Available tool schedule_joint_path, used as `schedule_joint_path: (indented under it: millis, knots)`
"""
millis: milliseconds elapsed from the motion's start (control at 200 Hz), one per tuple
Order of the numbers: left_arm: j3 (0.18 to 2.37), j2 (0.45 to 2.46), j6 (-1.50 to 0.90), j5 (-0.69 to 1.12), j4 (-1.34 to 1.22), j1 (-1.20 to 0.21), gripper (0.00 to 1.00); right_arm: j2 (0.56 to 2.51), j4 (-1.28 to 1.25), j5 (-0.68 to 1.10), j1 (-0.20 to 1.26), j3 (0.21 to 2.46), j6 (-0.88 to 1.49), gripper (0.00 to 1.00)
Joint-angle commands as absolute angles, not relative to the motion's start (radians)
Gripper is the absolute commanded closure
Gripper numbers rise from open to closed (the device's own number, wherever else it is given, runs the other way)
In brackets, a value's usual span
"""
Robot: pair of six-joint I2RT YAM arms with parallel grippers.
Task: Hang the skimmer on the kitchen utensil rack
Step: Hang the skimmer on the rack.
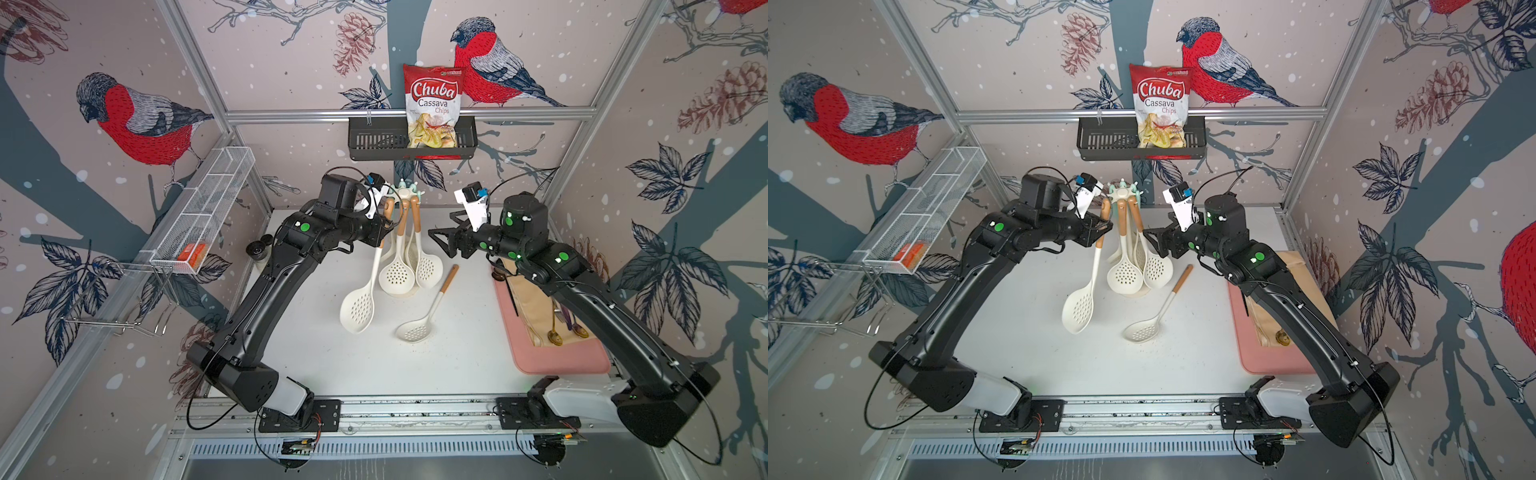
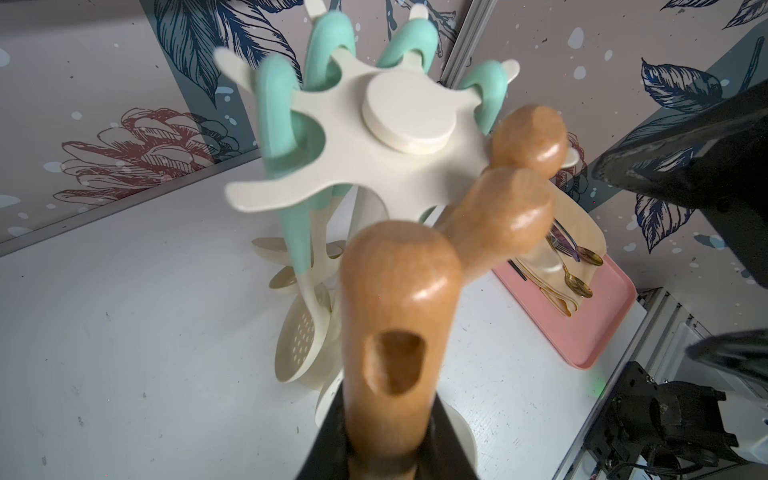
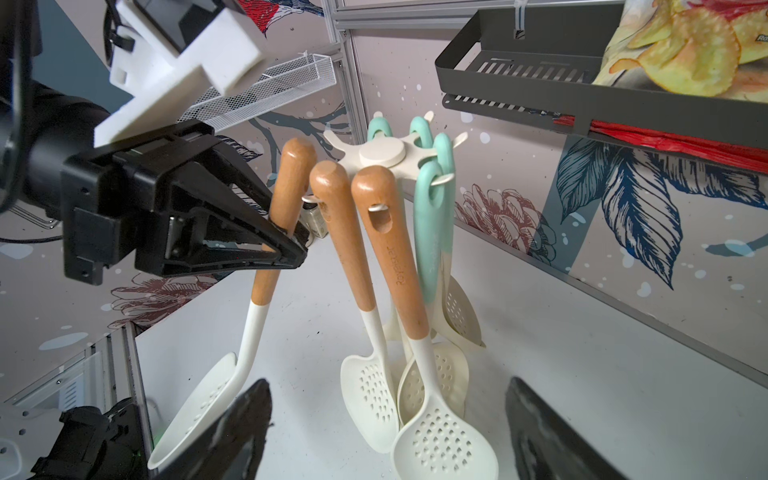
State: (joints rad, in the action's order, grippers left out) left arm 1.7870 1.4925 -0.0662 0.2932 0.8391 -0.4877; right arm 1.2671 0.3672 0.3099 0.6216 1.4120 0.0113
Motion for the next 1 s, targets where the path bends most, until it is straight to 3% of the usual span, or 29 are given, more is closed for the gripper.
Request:
schedule_joint_path:
  millis: [0, 575, 845, 996]
  knots:
    - [1.793, 1.507, -0.043, 0.310, 0.871, -0.486, 1.00, 1.262, 0.328, 0.304, 0.623, 1.408, 0.026, 0.13]
    - [1.931, 1.630, 0.027, 0.287, 0.959, -0.485, 1.00, 1.257, 0.330, 0.307, 0.626, 1.396, 0.032, 0.13]
    - [1.845, 1.622, 0.034, 0.288, 0.934, -0.486, 1.00, 1.257, 0.333, 0.301, 0.626, 1.391, 0.031, 0.13]
    - [1.806, 1.599, 0.032, 0.292, 0.894, -0.485, 0.52, 1.258, 0.337, 0.296, 0.626, 1.393, 0.029, 0.13]
